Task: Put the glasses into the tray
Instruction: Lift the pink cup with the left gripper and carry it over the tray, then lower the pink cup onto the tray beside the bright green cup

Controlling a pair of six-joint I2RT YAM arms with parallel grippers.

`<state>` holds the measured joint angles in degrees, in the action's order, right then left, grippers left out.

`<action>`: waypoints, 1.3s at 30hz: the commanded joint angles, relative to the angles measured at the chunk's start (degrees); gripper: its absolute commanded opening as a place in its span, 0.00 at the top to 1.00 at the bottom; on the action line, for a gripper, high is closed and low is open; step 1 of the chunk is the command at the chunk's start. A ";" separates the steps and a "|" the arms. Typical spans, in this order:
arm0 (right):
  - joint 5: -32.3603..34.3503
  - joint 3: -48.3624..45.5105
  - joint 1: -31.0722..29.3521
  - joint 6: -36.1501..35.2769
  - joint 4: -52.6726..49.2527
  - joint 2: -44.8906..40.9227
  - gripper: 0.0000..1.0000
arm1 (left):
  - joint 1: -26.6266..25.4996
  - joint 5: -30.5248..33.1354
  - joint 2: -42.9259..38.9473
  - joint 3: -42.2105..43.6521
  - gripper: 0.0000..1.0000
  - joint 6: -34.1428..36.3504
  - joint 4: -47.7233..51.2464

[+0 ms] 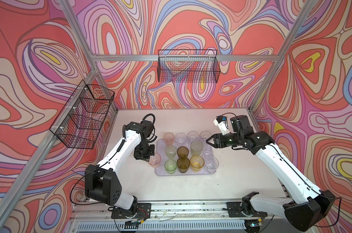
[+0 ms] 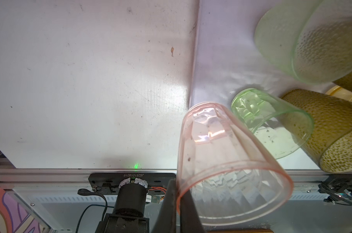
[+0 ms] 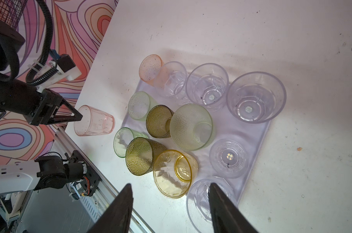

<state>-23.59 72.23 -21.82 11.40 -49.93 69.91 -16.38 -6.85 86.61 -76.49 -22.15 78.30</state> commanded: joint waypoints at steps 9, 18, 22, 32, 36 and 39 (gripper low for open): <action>0.56 1.03 0.12 -0.74 -0.60 -0.23 0.39 | 0.67 0.13 5.41 -3.24 1.00 0.10 -4.72; 0.92 0.95 0.14 -1.18 -0.62 0.18 0.39 | 0.68 -0.49 8.39 -2.17 1.00 -0.50 -7.48; 0.48 0.89 0.20 -1.20 -0.47 0.55 0.39 | 0.66 -1.49 9.53 -2.09 1.00 -0.75 -9.03; 0.92 0.87 0.16 -1.29 -0.96 0.22 0.39 | 0.65 -2.83 12.77 -1.82 1.00 -0.61 -11.04; 1.01 1.01 0.14 -1.38 -1.12 0.31 0.39 | 0.66 -2.25 13.45 -1.57 1.00 -0.59 -11.24; 1.01 1.16 0.15 -1.38 -1.20 0.38 0.39 | 0.66 -2.52 13.72 -0.90 1.00 -0.69 -11.89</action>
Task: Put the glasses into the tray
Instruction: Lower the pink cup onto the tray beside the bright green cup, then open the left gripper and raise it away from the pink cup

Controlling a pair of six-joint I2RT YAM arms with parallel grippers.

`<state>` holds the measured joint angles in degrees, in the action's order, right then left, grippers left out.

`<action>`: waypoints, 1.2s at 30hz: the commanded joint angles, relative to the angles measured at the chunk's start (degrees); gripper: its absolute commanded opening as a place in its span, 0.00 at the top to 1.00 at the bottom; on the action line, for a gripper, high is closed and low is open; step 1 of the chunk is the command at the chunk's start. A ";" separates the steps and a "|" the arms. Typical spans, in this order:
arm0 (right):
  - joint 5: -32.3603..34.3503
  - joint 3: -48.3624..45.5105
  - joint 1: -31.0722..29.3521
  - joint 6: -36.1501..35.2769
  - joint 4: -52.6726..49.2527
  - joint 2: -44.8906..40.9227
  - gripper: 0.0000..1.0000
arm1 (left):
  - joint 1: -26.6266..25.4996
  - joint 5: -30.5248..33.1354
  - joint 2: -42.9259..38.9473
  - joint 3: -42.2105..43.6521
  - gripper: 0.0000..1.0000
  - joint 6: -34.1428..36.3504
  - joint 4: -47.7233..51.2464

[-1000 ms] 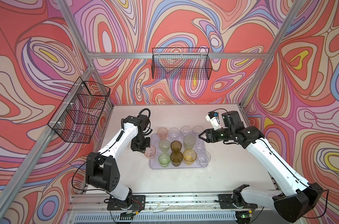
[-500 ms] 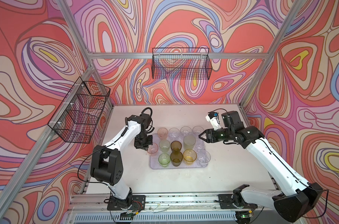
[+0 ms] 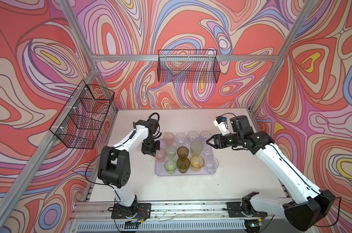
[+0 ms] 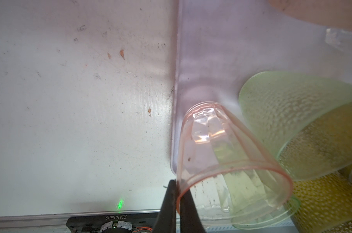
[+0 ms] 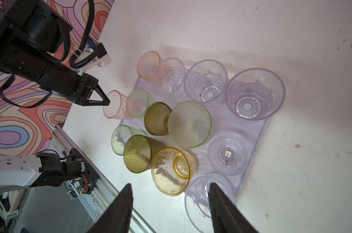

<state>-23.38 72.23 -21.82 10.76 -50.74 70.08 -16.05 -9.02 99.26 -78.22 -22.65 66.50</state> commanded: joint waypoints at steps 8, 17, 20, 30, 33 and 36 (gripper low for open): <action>0.79 1.05 0.12 -0.83 -0.59 0.17 0.39 | -0.05 -0.40 1.11 2.36 1.00 -0.64 -0.57; 0.70 0.96 0.17 -0.67 -0.75 -0.11 0.39 | -1.48 0.81 0.75 3.29 1.00 -1.54 -0.23; 0.66 1.02 0.12 -0.68 -0.81 -0.21 0.39 | -1.90 1.45 0.79 3.57 0.99 -1.82 -0.13; 0.79 0.90 0.12 -0.54 -0.99 -0.65 0.39 | -2.14 2.08 0.58 3.68 0.93 -2.13 0.11; 0.88 0.83 0.14 -0.56 -0.94 -0.65 0.39 | -2.19 1.81 0.58 3.53 0.90 -2.13 0.21; 0.81 0.95 0.19 -0.53 -1.05 -0.65 0.39 | -2.20 1.81 0.75 3.30 0.88 -1.91 0.57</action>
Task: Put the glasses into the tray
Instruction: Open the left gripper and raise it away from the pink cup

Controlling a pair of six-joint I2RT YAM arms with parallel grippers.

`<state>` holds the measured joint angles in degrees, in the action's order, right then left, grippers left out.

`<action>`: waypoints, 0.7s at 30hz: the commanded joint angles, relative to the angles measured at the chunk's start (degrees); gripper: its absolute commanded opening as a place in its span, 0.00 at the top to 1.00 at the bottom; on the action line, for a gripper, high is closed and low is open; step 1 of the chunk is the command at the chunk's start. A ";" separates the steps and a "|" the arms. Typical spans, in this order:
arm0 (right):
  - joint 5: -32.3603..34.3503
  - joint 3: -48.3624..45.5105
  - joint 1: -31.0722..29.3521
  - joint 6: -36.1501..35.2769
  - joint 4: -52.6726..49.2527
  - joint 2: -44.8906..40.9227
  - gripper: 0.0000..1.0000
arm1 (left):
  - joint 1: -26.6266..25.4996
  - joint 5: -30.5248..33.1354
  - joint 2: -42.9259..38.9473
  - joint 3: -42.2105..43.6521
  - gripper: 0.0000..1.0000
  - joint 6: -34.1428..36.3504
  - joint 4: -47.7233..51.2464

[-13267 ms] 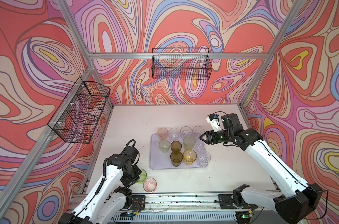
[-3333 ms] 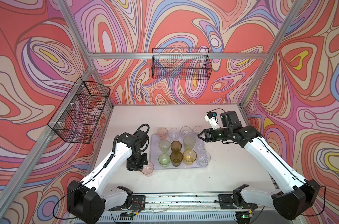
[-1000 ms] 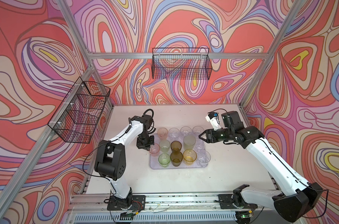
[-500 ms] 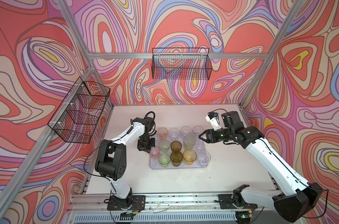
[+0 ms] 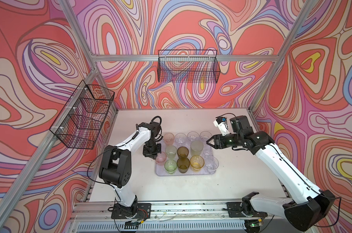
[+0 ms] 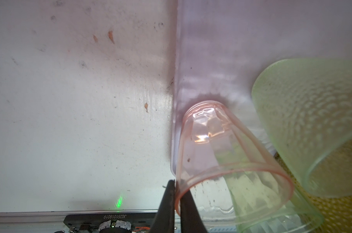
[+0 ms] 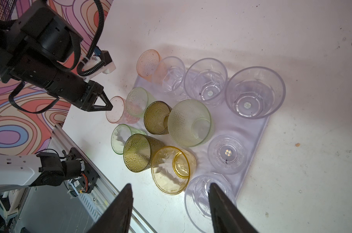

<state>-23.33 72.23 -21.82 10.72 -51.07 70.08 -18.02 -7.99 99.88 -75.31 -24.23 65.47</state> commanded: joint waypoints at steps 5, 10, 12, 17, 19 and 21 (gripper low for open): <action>0.83 0.99 0.19 -0.50 -0.63 -0.66 0.39 | -0.30 -0.59 -0.28 0.07 0.84 -0.51 1.59; 0.89 1.07 0.15 -0.54 -0.61 -0.58 0.39 | -0.44 -1.11 -0.96 -1.18 0.81 -0.60 2.76; 0.92 1.04 0.16 -0.66 -0.68 -0.48 0.39 | -0.44 -1.08 -1.71 -2.08 0.78 -0.73 3.41; 1.68 0.99 0.13 -0.61 -0.56 -0.39 0.38 | -0.43 -1.04 -3.75 -5.82 0.71 -0.18 6.20; 2.68 1.33 0.13 -0.61 -0.63 -0.49 0.38 | -0.43 -0.09 -4.22 -7.92 0.70 0.28 7.86; 4.15 1.60 0.14 -0.70 -0.66 -0.60 0.37 | -0.35 1.27 -5.05 -10.17 0.66 0.58 9.33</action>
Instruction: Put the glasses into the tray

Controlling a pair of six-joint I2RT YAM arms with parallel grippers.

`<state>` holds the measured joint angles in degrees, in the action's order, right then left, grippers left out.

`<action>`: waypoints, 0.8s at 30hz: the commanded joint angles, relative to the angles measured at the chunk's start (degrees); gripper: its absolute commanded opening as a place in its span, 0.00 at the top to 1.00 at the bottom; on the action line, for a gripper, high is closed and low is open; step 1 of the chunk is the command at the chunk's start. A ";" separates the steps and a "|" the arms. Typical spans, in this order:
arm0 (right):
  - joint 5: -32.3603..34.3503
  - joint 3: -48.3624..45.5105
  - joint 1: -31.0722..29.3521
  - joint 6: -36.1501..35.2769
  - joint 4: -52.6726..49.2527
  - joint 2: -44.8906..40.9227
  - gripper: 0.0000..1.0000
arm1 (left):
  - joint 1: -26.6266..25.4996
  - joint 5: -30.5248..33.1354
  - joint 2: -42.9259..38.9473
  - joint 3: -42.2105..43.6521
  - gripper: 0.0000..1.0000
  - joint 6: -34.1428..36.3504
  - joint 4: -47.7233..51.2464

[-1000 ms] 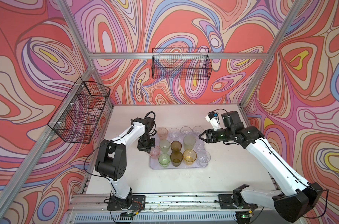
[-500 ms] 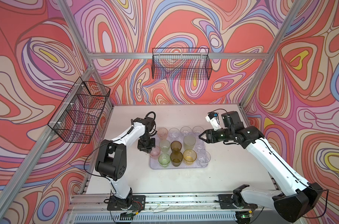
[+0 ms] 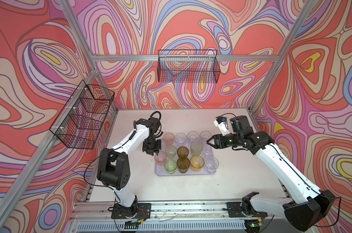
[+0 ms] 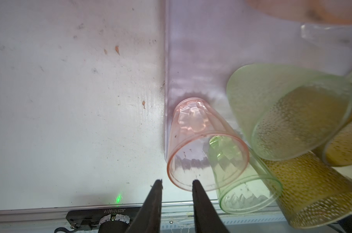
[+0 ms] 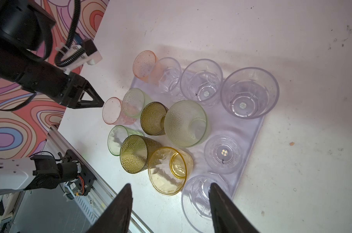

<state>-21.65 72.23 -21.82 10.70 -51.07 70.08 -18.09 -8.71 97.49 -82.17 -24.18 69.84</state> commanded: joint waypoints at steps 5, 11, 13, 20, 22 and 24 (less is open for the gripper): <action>5.68 1.55 0.15 -1.10 -0.11 -1.81 0.33 | -0.21 3.34 -5.46 -8.04 0.49 2.33 6.88; 11.74 3.55 0.16 -2.09 -0.57 -2.86 0.22 | 0.72 6.71 -7.89 -15.87 0.20 5.46 9.85; 14.42 4.32 0.19 -2.77 -0.82 -2.61 0.19 | 1.12 8.37 -8.15 -18.87 0.10 6.19 10.48; 32.50 3.79 0.45 -1.84 5.93 -3.72 0.02 | 3.98 11.61 -8.20 -26.44 0.00 8.03 5.75; 34.53 3.84 1.03 -2.28 8.00 -3.43 0.02 | 4.83 12.26 -8.99 -25.03 0.00 8.93 1.26; 36.61 3.35 1.96 -2.69 10.18 -3.03 0.02 | 5.96 12.96 -10.24 -21.81 0.00 9.31 -4.45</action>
<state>7.64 76.01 -21.02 8.56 -45.84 67.61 -13.37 1.76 89.17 -106.50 -17.04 72.14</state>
